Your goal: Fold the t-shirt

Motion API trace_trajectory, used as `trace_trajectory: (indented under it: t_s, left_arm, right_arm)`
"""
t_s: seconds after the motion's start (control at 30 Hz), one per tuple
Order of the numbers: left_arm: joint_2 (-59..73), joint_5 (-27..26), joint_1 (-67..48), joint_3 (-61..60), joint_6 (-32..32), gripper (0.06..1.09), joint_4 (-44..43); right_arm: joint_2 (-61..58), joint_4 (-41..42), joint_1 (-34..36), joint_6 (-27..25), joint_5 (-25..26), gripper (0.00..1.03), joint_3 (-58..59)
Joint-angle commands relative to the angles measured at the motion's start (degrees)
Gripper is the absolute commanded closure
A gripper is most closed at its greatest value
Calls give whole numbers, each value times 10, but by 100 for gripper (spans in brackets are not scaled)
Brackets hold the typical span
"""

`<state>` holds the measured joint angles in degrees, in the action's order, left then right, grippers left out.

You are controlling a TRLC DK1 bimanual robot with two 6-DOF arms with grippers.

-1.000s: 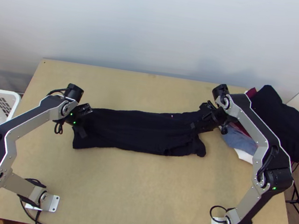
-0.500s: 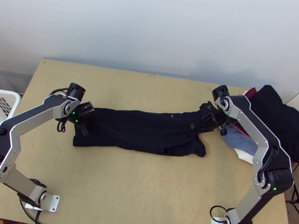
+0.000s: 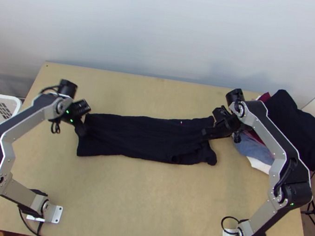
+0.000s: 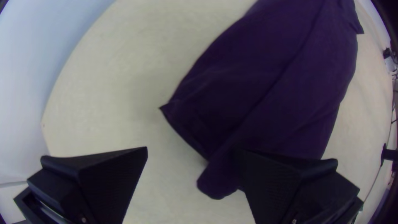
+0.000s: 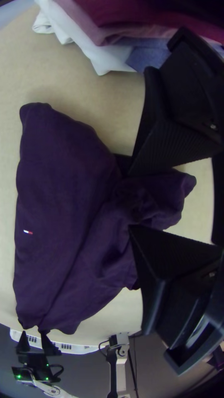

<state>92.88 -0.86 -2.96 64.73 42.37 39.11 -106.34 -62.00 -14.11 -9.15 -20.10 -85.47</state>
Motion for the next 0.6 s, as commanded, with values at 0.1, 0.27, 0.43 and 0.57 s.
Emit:
trace_trajectory:
  t_s: [0.1, 0.27, 0.43, 0.57]
  left_arm:
    - [15, 1, 80, 92, 16, 10, -4]
    - [9, 0, 112, 109, -4, 10, 16]
    - [-38, -74, 127, 123, -81, 10, 155]
    - [-55, -147, 133, 105, -128, 10, 240]
  right_arm:
    - [25, -8, 4, 2, 6, 41, 0]
    - [60, -22, 9, 2, 13, 40, 3]
    - [111, -52, -2, 2, 18, 43, -12]
    - [144, -58, -21, -1, 17, 71, -5]
